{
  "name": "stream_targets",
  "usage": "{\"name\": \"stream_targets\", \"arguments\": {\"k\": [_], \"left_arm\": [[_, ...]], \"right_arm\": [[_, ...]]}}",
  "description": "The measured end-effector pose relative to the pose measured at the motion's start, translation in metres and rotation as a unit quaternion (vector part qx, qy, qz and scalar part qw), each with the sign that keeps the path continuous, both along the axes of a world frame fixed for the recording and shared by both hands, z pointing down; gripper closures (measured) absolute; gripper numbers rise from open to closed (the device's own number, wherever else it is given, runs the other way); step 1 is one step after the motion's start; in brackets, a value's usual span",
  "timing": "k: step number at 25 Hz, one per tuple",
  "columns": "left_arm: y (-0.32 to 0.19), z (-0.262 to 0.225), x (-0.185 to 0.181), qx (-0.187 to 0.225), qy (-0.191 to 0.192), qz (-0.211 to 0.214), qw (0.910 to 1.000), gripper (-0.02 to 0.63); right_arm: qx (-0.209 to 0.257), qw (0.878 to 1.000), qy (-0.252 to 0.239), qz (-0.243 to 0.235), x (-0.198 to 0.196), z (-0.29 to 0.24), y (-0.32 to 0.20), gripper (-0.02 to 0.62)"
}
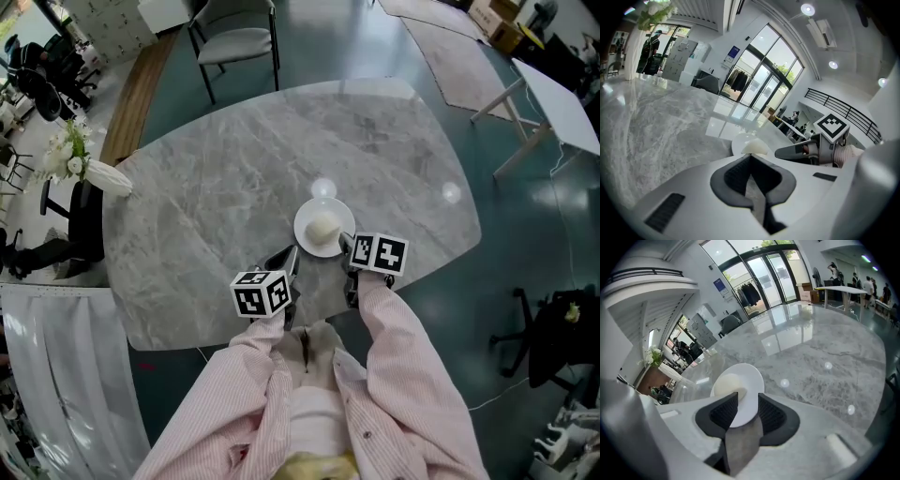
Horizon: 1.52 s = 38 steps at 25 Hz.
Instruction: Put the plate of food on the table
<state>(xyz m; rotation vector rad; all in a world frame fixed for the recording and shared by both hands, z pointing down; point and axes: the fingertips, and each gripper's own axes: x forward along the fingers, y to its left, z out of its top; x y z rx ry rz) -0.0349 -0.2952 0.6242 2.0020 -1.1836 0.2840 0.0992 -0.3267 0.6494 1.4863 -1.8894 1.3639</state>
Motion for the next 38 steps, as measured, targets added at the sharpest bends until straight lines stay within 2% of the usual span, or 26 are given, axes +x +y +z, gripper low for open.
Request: {"name": "stream_targets", "arguments": {"k": [5,9,17,26,38], "left_arm": [[-0.001,-0.023,0.000,0.028,-0.004,0.016,0.9995,0.614],[-0.002,-0.043,-0.001,0.056,-0.007,0.024,0.9981,0.614],[-0.002,-0.084,-0.004,0.117,-0.017,0.037,0.9923,0.614],[-0.006,-0.132,-0.015,0.194,-0.034,0.031,0.9799,0.614],[-0.002,-0.183,-0.039,0.280,-0.044,-0.008,0.9590,0.614]], "right_arm": [[0.039,0.998,0.003,-0.042,-0.004,-0.024,0.001,0.492],[0.073,0.995,0.002,-0.069,-0.006,-0.044,0.002,0.574],[0.152,0.982,-0.041,-0.107,-0.017,-0.088,0.008,0.589],[0.245,0.958,-0.083,-0.122,-0.016,-0.142,0.011,0.589],[0.358,0.919,-0.114,-0.118,-0.011,-0.200,0.014,0.589]]}}
